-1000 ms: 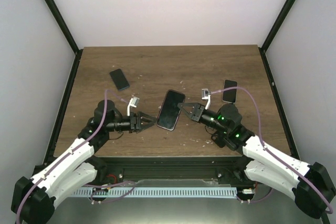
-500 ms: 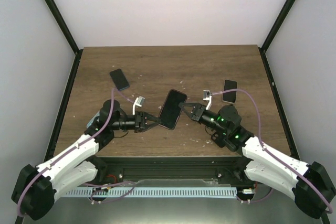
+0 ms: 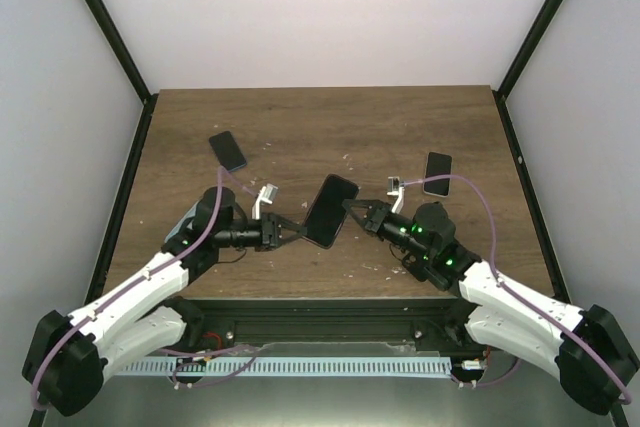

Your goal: Put the phone into the phone case

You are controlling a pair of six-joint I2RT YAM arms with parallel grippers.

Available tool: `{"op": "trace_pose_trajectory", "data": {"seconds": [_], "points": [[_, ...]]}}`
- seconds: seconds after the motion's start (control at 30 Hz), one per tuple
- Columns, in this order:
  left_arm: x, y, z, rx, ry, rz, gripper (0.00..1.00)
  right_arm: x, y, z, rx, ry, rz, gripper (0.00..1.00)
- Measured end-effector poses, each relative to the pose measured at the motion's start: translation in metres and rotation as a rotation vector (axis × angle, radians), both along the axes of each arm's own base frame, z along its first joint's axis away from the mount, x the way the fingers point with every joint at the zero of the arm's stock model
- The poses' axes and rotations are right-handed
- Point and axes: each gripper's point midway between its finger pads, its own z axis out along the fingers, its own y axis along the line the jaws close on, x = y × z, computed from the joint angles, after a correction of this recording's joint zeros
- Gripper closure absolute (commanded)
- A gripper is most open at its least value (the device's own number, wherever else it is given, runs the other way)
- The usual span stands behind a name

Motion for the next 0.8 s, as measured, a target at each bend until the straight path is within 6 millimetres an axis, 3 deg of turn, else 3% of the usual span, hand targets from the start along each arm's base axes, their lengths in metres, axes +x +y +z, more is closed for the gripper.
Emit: {"op": "trace_pose_trajectory", "data": {"seconds": [0.1,0.23,0.37,0.53,0.8], "points": [[0.003,0.000,-0.002,0.036,-0.006,0.011,0.61,0.001,-0.002,-0.001,-0.013,-0.009,-0.013,0.99],[0.017,0.008,-0.009,0.115,-0.005,0.085,0.39,0.002,-0.005,-0.007,-0.075,-0.046,-0.025,0.99],[0.024,0.017,-0.011,0.186,-0.036,0.134,0.03,0.009,-0.007,-0.024,-0.193,-0.050,-0.044,0.99],[0.027,0.029,-0.005,0.264,-0.106,0.169,0.00,0.024,-0.006,-0.034,-0.314,-0.076,-0.059,0.99],[0.025,0.051,0.011,0.367,-0.269,0.200,0.00,0.067,0.001,-0.066,-0.463,-0.064,-0.004,0.99]]}}
